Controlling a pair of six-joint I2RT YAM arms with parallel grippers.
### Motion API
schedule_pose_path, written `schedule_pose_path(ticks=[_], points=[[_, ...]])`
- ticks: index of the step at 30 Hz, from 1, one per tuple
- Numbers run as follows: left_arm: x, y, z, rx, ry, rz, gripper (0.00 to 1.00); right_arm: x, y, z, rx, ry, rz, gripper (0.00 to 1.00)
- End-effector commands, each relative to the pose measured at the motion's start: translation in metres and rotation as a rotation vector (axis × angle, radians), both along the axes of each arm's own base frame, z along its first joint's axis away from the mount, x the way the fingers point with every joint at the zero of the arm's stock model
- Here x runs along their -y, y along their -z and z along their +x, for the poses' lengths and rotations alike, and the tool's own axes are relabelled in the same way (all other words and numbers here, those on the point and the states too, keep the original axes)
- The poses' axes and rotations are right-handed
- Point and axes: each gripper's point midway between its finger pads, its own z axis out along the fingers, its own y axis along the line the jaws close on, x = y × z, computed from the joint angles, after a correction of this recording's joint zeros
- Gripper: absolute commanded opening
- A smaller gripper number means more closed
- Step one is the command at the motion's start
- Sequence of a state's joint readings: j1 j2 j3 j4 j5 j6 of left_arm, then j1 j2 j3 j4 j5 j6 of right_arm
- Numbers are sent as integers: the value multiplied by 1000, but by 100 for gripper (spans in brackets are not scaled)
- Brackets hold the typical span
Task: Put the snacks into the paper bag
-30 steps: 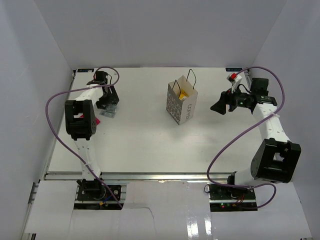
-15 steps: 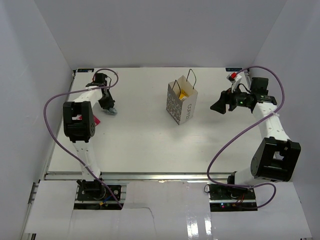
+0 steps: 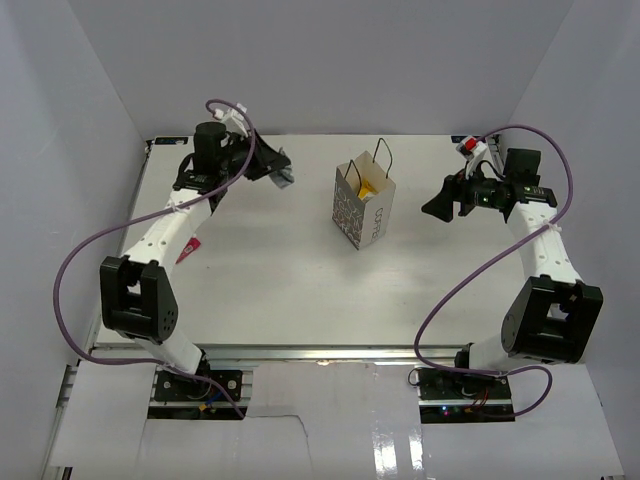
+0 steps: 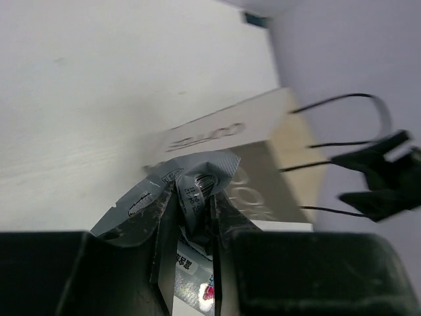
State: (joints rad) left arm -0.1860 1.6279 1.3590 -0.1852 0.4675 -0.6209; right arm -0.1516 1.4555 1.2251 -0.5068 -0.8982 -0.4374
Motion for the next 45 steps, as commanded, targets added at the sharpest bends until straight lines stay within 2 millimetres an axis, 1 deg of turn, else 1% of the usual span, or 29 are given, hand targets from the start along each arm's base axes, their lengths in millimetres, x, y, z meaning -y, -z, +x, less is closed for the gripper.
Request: schedule_pose_path(ticks=[1,2,3,4,5,6,7,8,10,11,12,13,14,16,17,18,20,21,23,24,27,28,34,37,38,40,41,44,45], points=[[54,-101,-17,230,155,-199,15,0,-23,5,57,-12,19,79],[71,-112,-23,248,187,-223,16,-1,-23,5,57,-13,20,79],[81,-125,-23,281,204,-246,16,-1,-23,4,54,-12,21,79],[92,-139,-19,295,219,-279,16,-1,-23,3,56,-13,21,79],[108,-147,-23,306,251,-297,16,-1,-24,3,57,-13,21,79],[117,-154,-22,316,269,-310,16,-1,-22,2,54,-12,21,79],[135,-147,-17,302,293,-311,17,-1,-22,1,54,-12,19,79],[142,-170,-16,352,309,-329,17,-1,-23,-1,59,-12,17,79],[159,-178,-12,362,338,-347,17,-2,-21,-3,53,-12,18,79],[168,-182,-2,376,350,-357,17,-2,-22,-5,56,-12,18,79],[174,-182,0,377,359,-362,18,-2,-21,-6,55,-12,18,79],[181,-181,1,368,375,-371,18,-2,-21,-7,55,-12,19,79],[187,-176,10,363,381,-373,18,-3,-20,-8,54,-13,20,79],[195,-168,13,346,394,-377,18,-3,-19,-10,51,-12,22,79],[200,-157,17,325,400,-377,18,-2,-20,-10,53,-10,22,79],[201,-154,19,318,402,-377,18,-2,-19,-10,51,-10,22,79],[207,-146,16,301,423,-376,18,-2,-19,-10,50,-9,22,79],[209,-137,17,284,427,-371,19,-2,-19,-10,51,-9,22,79],[214,-129,11,263,460,-370,19,-1,-19,-8,50,-9,22,79],[215,-120,10,243,468,-364,19,-1,-19,-7,48,-11,24,79],[215,-107,4,213,491,-354,19,-1,-20,-5,50,-12,24,79],[215,-98,0,192,496,-347,19,-1,-18,-5,47,-10,23,79],[211,-76,-16,164,532,-310,21,-1,-16,-3,37,-12,28,79],[210,-70,-18,153,546,-302,22,0,-15,-3,37,-10,28,79],[210,-64,-18,142,548,-299,25,-1,-15,-3,37,-12,28,79],[210,-61,-18,140,546,-292,30,-1,-15,-3,37,-12,28,79],[211,-59,-18,136,546,-289,37,-1,-15,-4,37,-11,27,79],[210,-60,-16,145,540,-284,48,0,-14,-4,33,-8,26,79],[210,-62,-16,151,539,-283,54,-1,-14,-5,33,-10,26,79]])
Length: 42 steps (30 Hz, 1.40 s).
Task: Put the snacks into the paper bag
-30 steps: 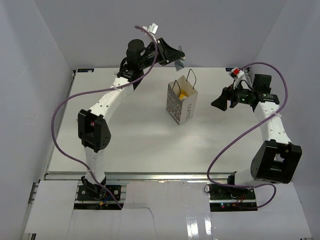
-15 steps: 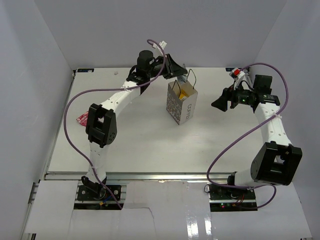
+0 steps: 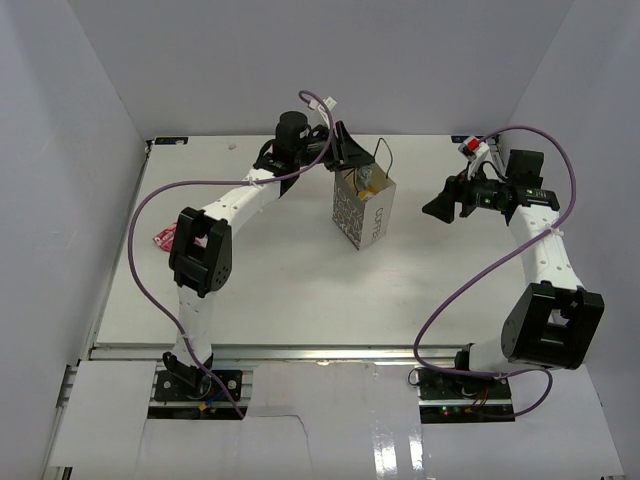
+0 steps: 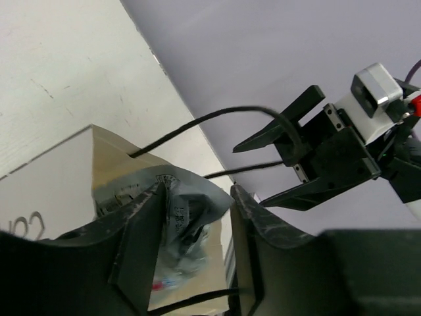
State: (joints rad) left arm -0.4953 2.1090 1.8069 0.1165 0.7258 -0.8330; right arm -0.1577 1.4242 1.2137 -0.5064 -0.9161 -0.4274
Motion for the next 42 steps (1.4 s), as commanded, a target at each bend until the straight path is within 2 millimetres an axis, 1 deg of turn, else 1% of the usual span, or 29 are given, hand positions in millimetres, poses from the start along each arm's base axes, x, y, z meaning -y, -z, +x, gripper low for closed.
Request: schedule_pose_path(ticks=[1,2,5,6,9,14,16,17,18,19,20,21,22,23,24,25,26,28,29,31,32,33,34,35,36,37,39,41,42], points=[[-4,-44,-16,94,17,-28,56,0,-6,1,16,-7,12,79],[-4,-51,-15,109,13,-33,61,0,-7,1,19,-7,12,79],[-3,-61,-13,137,7,-37,65,0,-6,1,19,-8,13,79],[-3,-73,-12,162,6,-47,65,0,-7,1,19,-6,13,79],[-4,-85,-9,195,-4,-42,66,1,-8,1,25,-7,11,79],[-12,-116,-6,285,-52,0,68,-3,-11,-2,47,-38,18,79],[-22,-121,-1,351,-111,66,68,-12,-15,-13,50,-111,60,79],[-33,-135,-5,396,-146,83,70,-16,-15,-18,96,-170,47,79],[-41,-139,-6,425,-184,114,73,-20,-13,-23,101,-217,52,79],[-59,-136,5,466,-290,194,75,-30,-11,-41,53,-273,67,79],[-80,-135,-4,468,-360,242,83,-33,-5,-44,119,-339,16,79],[-98,-129,-3,461,-437,291,87,-37,1,-52,115,-375,-3,79],[-128,-120,4,443,-584,370,92,-46,13,-67,70,-424,-26,79],[-159,-104,-11,407,-650,420,97,-50,18,-74,105,-471,-62,80],[-182,-93,-16,381,-717,457,98,-60,23,-84,109,-521,-77,80],[-206,-81,-22,341,-786,496,98,-67,38,-98,82,-566,-104,80],[-243,-60,-38,270,-851,513,98,-73,41,-106,114,-603,-136,80],[-282,-29,-59,154,-912,556,98,-89,60,-128,95,-699,-193,80],[-317,-10,-76,83,-992,574,98,-100,63,-135,120,-745,-210,80],[-358,26,-99,-40,-1088,675,98,-107,68,-141,100,-763,-211,80],[-389,42,-109,-118,-1171,711,98,-111,69,-141,89,-765,-204,79],[-405,69,-126,-214,-1198,760,98,-116,68,-140,80,-761,-188,79],[-428,83,-134,-274,-1264,794,98,-119,67,-137,74,-758,-181,79],[-443,96,-140,-338,-1308,809,98,-123,66,-133,80,-753,-175,79],[-451,120,-148,-417,-1307,854,98,-125,64,-131,79,-747,-168,80],[-464,131,-152,-475,-1341,871,98,-127,63,-130,61,-735,-159,80],[-477,156,-154,-601,-1371,931,98,-129,61,-127,61,-718,-155,80],[-486,168,-151,-665,-1399,969,98,-130,61,-125,62,-707,-156,80],[-489,167,-142,-669,-1406,961,98,-129,62,-124,64,-701,-160,80]])
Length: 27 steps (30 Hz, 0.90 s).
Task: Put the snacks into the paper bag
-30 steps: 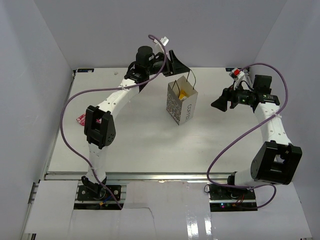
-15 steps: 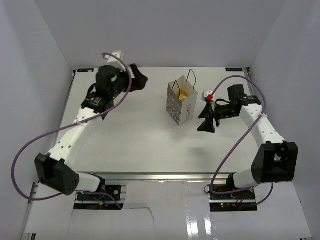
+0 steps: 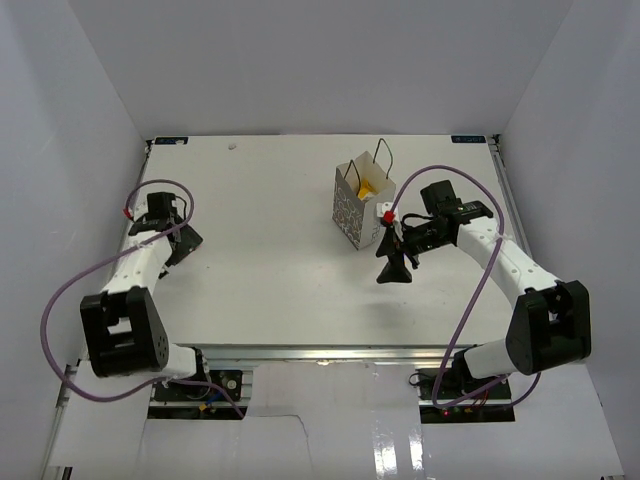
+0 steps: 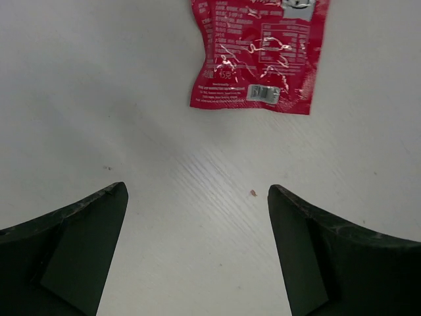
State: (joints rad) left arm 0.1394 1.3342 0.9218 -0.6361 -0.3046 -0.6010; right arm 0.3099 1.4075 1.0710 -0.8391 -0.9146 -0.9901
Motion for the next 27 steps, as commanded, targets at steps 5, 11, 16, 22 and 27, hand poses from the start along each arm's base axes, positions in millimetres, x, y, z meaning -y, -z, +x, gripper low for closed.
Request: schedule_pose_path(ticks=[5,11,16,22,27], points=[[-15,25,38,-45,-27,-38,98,-3,-8,7,37,47,10,80],[-25,48,61,-70,-13,-81,98,3,1,-2,24,60,-13,80],[-34,58,71,-89,-19,-88,98,2,0,1,20,63,-12,81],[-33,75,74,-96,-9,-129,80,1,-3,4,22,65,-11,81],[-30,79,76,-82,7,-168,60,1,-3,4,15,68,-10,81]])
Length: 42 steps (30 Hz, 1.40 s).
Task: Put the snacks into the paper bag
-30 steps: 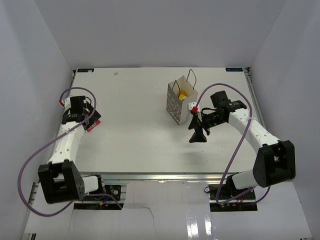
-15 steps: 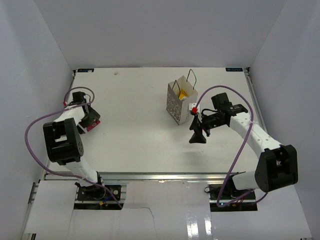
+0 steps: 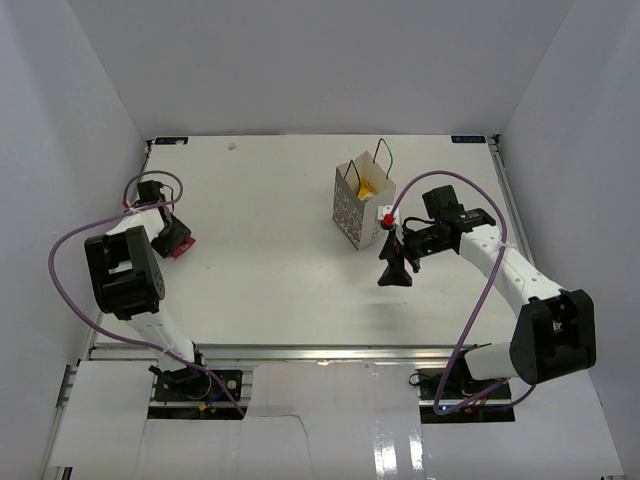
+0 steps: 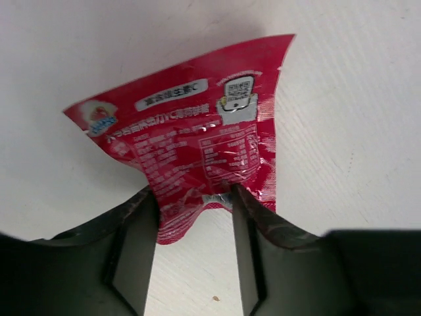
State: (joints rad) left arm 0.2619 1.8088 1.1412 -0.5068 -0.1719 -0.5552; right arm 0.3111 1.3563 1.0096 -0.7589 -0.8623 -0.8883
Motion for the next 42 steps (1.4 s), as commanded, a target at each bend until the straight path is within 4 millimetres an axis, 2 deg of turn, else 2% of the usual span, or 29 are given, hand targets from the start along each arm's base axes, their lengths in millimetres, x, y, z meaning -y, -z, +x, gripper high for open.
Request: schedule_pose_path(ticks=[1,3,4,6,7,9,10,12,13,14,15,18,19,20,21,22,23,24,25,27,28,29,30,32,36,39,42], points=[[7,3,10,44,25,-55,52,-5,-10,3,17,-4,21,81],[12,4,9,57,45,-80,43,-6,-12,3,20,-4,24,81],[14,-2,13,85,56,-81,33,-6,-13,3,16,-4,26,81],[23,-3,11,105,89,-117,25,-6,-15,4,18,-5,29,81],[29,-11,16,145,114,-137,17,-7,-17,3,15,-8,35,81],[46,-17,18,198,188,-204,13,-8,-20,3,13,-11,41,81],[53,-28,19,240,219,-225,10,-9,-22,3,11,-14,49,81],[79,-43,23,333,320,-317,8,-11,-26,3,9,-22,62,81],[89,-46,16,356,353,-345,7,-13,-28,2,4,-30,75,81],[108,-53,12,389,420,-414,7,-16,-31,2,0,-37,79,81],[119,-51,5,411,456,-446,7,-18,-34,1,-3,-46,89,81],[163,-80,-7,531,629,-578,7,-32,-41,-10,-27,-91,110,81],[177,-76,-19,523,649,-631,7,-36,-43,-14,-34,-107,118,81],[196,-82,-26,530,703,-666,7,-41,-45,-19,-47,-127,126,81],[211,-89,-33,541,755,-715,7,-54,-51,-31,-77,-164,141,81],[223,-85,-43,514,767,-756,7,-61,-54,-36,-93,-177,144,81],[244,-85,-54,488,817,-783,7,-71,-57,-39,-98,-195,151,80],[253,-93,-54,527,856,-778,7,-85,-63,-50,-128,-207,138,80],[276,-89,-70,490,892,-823,7,-104,-68,-56,-99,-237,149,79],[289,-97,-78,527,917,-836,7,-122,-74,-57,-88,-202,133,78],[298,-97,-84,516,927,-843,7,-130,-70,-43,-106,-71,76,78],[302,-96,-89,509,926,-850,7,-147,-77,-39,-80,-25,92,78],[306,-101,-92,523,938,-846,7,-151,-75,-18,-140,197,56,78],[316,-106,-99,527,952,-856,8,-163,-82,6,-210,404,74,79],[324,-120,-106,558,968,-853,8,-183,-95,26,-292,523,113,84],[327,-126,-111,573,973,-857,8,-195,-79,36,-378,589,91,83],[329,-130,-116,585,974,-859,8,-198,-73,46,-408,667,91,81]])
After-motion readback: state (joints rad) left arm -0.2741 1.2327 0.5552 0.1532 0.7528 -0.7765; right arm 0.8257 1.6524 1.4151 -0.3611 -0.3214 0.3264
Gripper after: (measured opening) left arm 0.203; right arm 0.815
